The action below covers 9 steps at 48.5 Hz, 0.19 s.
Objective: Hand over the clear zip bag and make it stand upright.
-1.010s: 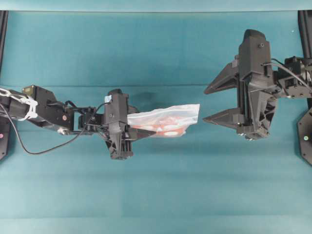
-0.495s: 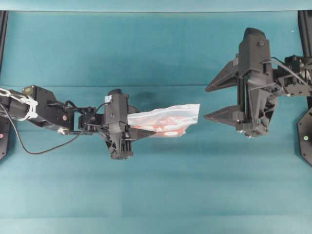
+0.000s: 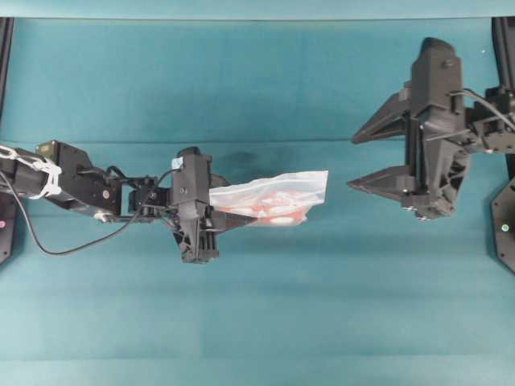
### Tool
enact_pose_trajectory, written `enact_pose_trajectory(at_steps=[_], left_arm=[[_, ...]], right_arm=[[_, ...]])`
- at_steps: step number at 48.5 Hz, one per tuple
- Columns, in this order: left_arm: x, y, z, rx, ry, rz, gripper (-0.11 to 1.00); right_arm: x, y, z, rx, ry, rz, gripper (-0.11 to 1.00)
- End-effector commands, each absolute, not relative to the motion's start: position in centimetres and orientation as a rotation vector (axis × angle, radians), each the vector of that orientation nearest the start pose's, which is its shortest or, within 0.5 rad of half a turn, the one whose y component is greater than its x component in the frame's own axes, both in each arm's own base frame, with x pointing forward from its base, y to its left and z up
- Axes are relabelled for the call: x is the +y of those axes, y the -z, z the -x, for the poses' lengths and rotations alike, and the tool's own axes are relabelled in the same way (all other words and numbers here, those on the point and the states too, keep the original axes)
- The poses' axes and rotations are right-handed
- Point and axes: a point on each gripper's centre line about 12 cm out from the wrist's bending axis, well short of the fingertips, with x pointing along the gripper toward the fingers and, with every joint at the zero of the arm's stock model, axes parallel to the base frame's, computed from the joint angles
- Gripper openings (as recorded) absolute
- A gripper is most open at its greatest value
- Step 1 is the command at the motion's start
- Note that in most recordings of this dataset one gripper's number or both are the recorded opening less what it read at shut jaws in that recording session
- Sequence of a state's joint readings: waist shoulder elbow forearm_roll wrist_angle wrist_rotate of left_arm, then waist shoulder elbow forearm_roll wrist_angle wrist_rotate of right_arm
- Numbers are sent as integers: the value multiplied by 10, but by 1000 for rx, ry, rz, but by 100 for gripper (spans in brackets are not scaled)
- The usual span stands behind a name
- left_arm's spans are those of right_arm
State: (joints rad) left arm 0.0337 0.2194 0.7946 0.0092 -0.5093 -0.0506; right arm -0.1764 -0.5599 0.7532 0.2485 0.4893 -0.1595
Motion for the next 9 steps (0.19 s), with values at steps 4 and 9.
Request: enact_pose_trajectory(at_steps=[4, 9], left_arm=[[13, -101, -388, 486, -39, 49, 25], [14, -101, -388, 486, -41, 49, 25]], right_arm=[[-35, -289, -272, 634, 84, -162, 88], [-35, -287, -272, 638, 84, -165, 88]])
